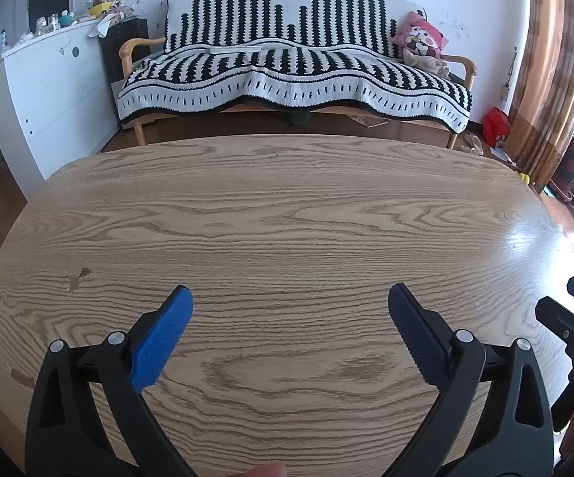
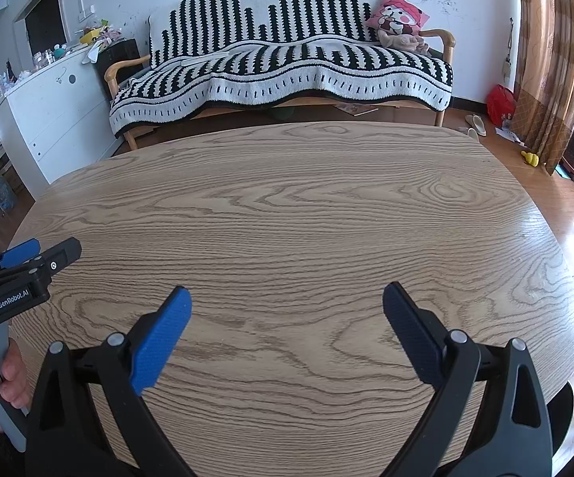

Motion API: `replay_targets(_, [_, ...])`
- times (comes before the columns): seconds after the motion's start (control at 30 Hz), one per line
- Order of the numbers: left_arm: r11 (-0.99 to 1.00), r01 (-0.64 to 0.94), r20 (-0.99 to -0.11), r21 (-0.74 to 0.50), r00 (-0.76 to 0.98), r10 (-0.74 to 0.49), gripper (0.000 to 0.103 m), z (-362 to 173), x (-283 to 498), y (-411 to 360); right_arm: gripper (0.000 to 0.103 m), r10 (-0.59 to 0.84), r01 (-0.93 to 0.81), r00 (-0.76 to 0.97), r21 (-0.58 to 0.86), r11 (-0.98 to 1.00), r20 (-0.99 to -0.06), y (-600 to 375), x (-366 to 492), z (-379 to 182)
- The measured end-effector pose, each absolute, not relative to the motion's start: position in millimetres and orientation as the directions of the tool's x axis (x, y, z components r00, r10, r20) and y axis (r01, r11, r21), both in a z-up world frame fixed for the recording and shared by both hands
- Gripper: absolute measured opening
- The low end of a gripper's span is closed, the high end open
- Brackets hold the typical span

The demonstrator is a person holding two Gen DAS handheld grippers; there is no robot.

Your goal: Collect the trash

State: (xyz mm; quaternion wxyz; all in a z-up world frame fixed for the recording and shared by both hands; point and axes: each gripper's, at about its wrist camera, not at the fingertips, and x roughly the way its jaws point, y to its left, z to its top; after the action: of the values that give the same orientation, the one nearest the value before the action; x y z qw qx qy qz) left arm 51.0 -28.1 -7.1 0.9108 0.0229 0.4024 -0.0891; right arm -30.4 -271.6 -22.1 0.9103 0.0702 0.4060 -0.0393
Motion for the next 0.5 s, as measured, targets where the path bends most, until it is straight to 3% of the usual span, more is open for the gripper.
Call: replay_targets(0.5, [0.983,0.182,-0.732,-0.006,0.669,-0.128,0.096,-4.3,47.5,-30.7,0.094,-0.023,0.141,0.664,0.095,0.985,-0.747,-277.0,-28.2,-18.8])
